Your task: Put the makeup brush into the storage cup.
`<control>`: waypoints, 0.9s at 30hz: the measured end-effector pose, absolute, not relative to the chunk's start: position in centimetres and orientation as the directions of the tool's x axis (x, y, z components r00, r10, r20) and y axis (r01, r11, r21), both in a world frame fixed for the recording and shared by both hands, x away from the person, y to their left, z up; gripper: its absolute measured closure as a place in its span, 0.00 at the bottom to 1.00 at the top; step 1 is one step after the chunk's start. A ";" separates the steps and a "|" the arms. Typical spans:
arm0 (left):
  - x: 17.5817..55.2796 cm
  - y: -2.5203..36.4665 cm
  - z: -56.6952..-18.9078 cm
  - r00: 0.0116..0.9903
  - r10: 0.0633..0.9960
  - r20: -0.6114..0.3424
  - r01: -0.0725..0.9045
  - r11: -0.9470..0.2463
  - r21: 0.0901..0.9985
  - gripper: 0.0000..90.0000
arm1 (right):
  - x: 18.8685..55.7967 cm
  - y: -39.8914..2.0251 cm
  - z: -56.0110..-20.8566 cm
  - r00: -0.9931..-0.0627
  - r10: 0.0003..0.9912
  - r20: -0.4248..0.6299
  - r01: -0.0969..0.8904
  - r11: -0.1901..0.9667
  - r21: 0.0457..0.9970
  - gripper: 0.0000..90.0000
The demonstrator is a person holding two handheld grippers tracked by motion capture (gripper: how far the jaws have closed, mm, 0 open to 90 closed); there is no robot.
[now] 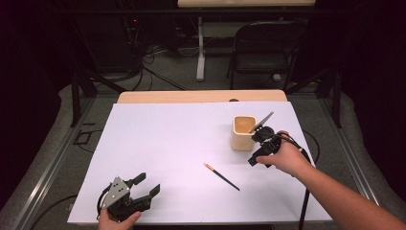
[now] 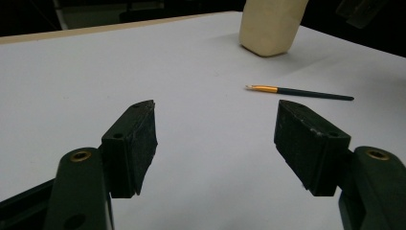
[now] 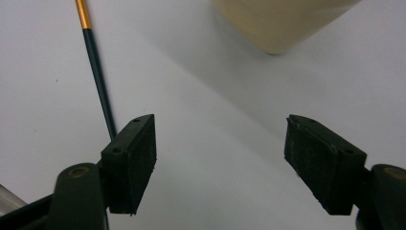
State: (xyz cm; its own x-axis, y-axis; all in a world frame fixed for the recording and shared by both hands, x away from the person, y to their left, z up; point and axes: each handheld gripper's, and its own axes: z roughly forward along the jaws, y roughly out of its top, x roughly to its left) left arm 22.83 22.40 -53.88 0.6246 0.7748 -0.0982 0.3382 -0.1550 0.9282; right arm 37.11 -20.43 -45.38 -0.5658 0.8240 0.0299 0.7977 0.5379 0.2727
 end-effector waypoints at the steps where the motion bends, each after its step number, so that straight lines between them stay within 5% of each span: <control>1: 22.8 22.4 -54.0 0.623 0.776 -0.101 0.340 -0.152 0.928 0.35 | 37.1 -20.4 -45.4 -0.572 0.820 0.036 0.794 0.542 0.275 0.27; 15: 23.0 22.2 -54.3 0.613 0.785 -0.089 0.367 -0.183 0.912 0.26 | 37.1 -18.1 -45.6 -0.643 0.766 0.008 0.740 0.618 0.266 0.22; 27: 23.2 22.1 -54.5 0.605 0.789 -0.107 0.418 -0.200 0.886 0.28 | 37.1 -15.4 -45.7 -0.695 0.719 0.002 0.697 0.672 0.250 0.27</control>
State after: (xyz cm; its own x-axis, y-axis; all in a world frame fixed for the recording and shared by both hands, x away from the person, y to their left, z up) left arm 23.23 22.09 -54.50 0.6049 0.7891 -0.1071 0.4180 -0.2001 0.8862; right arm 37.12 -15.42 -45.72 -0.6949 0.7191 0.0023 0.6967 0.6724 0.2502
